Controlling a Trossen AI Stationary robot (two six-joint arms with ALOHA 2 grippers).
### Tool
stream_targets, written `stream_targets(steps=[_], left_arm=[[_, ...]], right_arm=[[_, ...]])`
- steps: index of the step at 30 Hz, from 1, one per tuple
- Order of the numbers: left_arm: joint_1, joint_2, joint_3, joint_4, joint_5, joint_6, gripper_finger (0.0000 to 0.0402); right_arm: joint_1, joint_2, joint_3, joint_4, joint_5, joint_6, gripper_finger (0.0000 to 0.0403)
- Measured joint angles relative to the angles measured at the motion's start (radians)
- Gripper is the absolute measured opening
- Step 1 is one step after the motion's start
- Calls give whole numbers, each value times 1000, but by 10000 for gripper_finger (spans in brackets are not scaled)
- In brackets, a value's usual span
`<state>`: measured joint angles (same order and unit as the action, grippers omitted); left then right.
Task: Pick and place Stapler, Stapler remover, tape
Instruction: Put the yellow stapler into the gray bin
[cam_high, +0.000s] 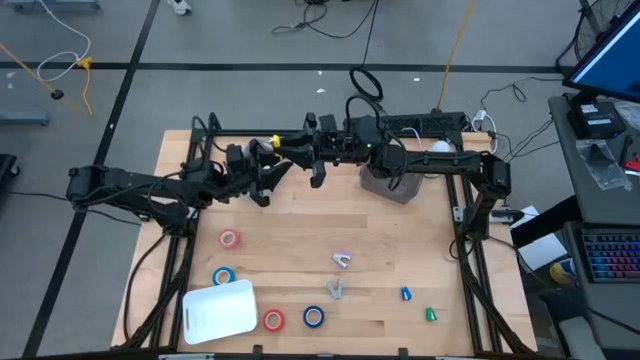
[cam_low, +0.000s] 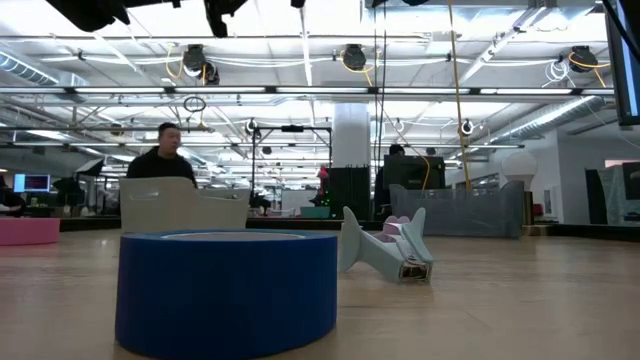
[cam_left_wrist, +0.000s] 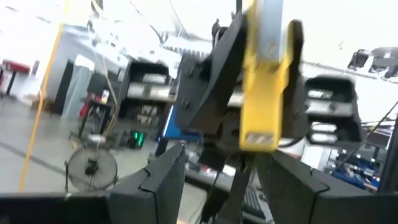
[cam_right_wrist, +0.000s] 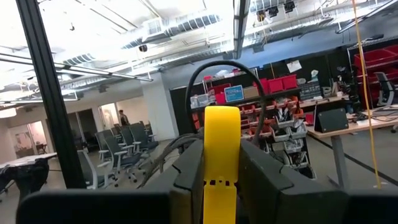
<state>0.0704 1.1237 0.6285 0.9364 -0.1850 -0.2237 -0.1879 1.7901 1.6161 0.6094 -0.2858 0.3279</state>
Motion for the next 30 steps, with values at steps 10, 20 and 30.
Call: stream_targets(steps=[10,20,30], left_arm=[[-1,0,0,8,-19,13,198],[0,-52,-1,-9,-26,49,198],[0,-89,-1,-100,-28,34,198]], right_arm=[[0,0,0,-15,0,0,72],[-1,-2,0,-105,-4,-3,71],[-9,-1,0,-117,-5,-2,70]])
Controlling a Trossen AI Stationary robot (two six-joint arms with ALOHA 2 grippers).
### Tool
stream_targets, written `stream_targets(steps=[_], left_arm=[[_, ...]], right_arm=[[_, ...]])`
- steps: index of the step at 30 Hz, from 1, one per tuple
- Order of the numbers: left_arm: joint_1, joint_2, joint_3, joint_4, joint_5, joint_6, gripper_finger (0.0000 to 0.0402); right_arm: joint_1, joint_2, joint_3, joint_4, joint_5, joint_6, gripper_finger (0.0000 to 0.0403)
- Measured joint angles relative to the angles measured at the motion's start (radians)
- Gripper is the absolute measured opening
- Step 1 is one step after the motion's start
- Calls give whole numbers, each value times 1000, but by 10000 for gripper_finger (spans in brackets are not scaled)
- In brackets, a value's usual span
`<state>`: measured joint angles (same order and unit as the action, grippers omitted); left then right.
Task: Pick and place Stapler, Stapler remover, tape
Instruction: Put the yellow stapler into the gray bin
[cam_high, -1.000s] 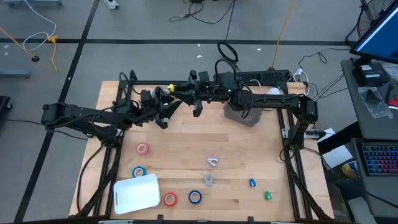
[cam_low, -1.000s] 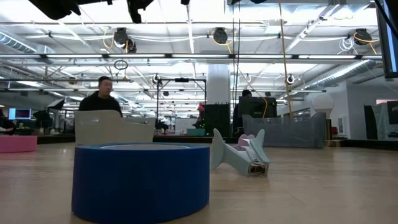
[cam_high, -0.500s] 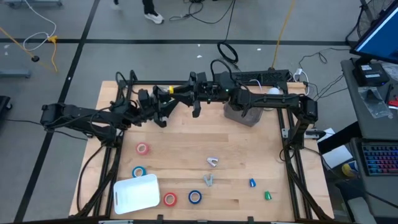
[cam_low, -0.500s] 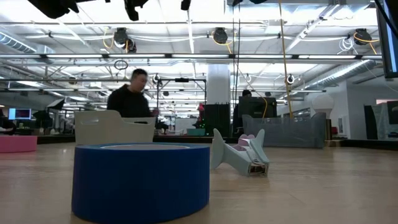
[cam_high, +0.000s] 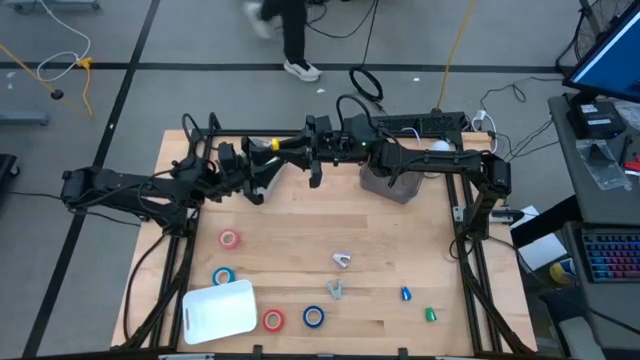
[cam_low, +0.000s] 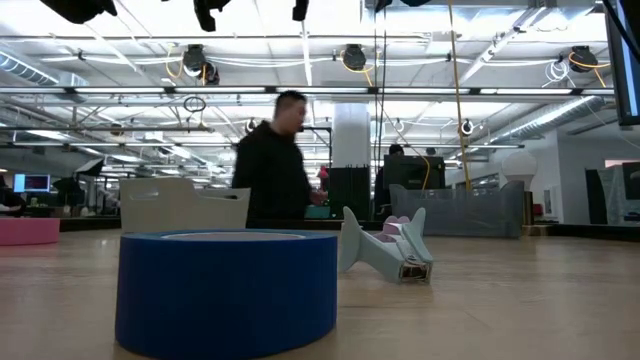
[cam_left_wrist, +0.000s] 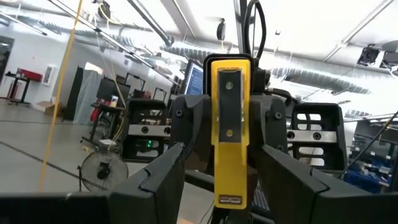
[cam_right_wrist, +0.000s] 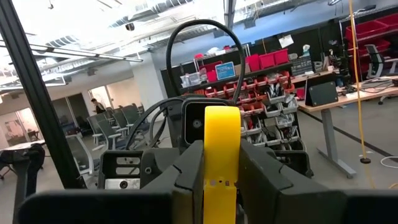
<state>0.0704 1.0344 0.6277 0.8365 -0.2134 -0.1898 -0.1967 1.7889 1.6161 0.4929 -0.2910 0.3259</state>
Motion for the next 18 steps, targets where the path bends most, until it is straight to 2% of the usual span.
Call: stream_targets(steps=[18], left_arm=[[0,0,1,-84,1,-49,198]], right_arm=[[0,2,-2,19,31,2,73]])
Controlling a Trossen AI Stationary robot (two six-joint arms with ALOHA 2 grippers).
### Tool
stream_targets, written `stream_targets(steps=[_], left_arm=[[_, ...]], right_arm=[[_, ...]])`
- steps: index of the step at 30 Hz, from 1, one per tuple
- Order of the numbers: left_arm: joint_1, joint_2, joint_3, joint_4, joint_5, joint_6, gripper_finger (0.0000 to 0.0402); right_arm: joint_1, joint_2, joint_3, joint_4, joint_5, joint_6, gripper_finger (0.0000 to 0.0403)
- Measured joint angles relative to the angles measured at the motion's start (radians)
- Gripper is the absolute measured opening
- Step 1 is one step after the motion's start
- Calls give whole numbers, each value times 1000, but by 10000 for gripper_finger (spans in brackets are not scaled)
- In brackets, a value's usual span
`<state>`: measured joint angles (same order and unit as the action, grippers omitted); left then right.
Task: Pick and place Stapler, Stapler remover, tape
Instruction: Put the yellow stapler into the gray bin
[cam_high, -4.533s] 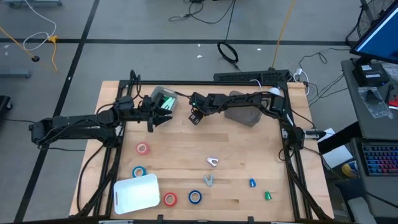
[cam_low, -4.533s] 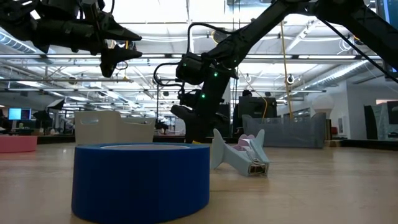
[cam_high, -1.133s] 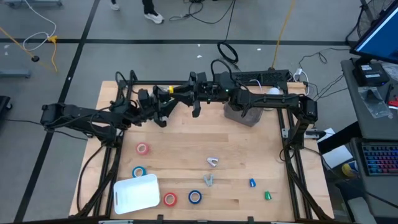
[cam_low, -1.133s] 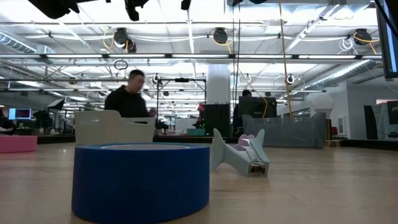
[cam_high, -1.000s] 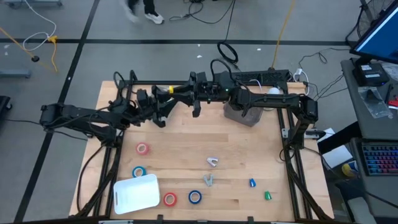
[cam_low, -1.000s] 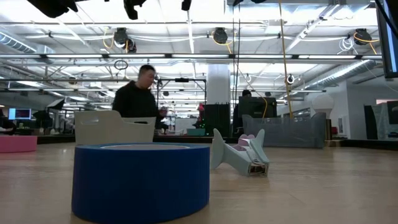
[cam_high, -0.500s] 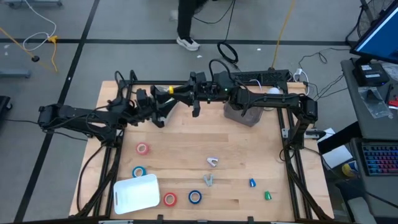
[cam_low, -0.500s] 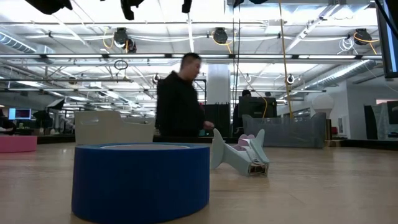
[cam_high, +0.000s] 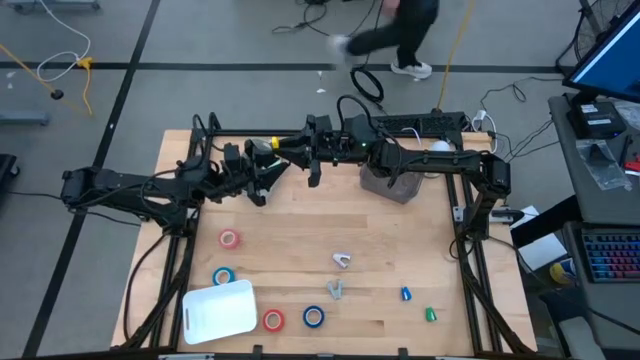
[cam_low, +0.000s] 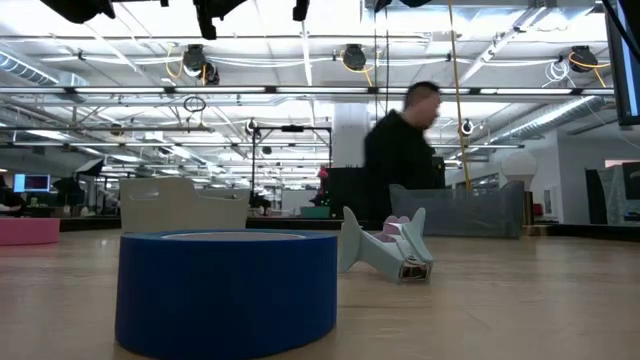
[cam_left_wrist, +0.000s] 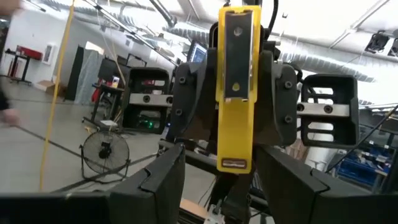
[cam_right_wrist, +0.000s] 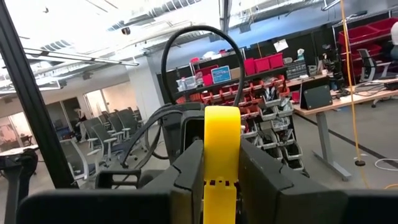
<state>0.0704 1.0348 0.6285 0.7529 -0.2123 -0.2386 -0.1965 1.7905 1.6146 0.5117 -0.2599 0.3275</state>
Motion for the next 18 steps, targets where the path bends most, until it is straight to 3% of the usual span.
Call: stream_targets(steps=[18], left_arm=[[3,2,0,-24,-79,-3,198]], right_arm=[[4,0,0,53,1,27,70]])
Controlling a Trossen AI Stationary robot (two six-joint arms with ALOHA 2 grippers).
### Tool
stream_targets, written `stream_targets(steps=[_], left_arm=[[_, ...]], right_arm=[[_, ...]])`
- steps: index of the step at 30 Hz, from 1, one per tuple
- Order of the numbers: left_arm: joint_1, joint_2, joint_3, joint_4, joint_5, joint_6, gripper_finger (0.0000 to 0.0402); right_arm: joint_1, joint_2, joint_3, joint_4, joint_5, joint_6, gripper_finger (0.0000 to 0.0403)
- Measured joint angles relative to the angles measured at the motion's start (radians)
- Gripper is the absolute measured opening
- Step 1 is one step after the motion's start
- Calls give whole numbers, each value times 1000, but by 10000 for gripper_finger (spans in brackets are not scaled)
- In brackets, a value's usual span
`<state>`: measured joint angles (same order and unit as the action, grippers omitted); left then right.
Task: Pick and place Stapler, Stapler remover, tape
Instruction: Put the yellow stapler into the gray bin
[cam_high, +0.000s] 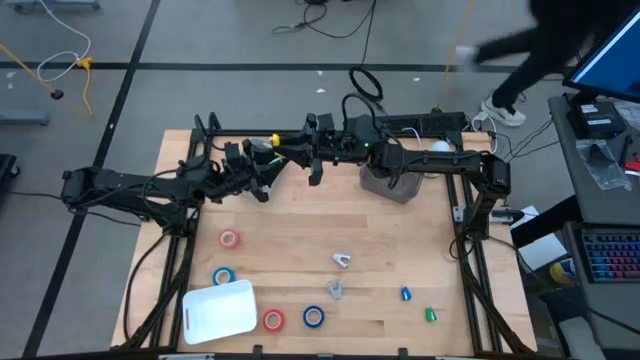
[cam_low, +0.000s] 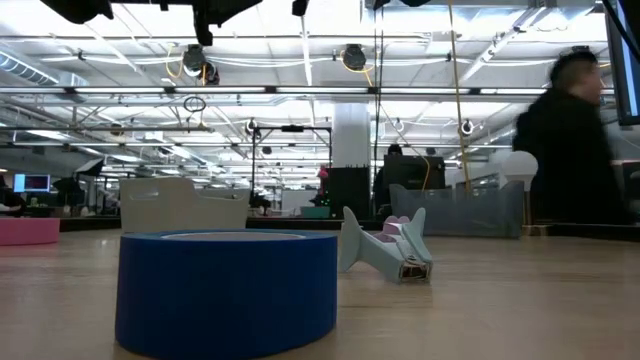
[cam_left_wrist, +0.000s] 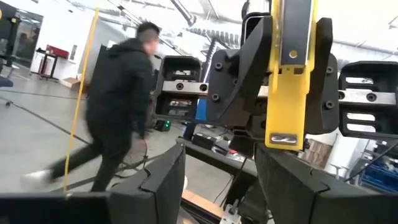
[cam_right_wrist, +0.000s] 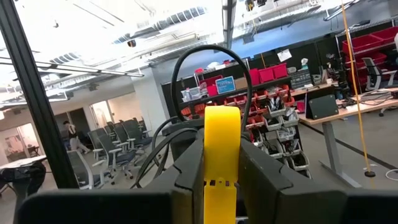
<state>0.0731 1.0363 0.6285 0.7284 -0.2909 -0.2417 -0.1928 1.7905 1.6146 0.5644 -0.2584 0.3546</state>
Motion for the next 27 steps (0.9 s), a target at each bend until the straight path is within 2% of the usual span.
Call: stream_targets(steps=[27], left_arm=[[-23,0,0,44,-104,91,197]], right_arm=[[-3,-2,2,-21,0,-5,72]])
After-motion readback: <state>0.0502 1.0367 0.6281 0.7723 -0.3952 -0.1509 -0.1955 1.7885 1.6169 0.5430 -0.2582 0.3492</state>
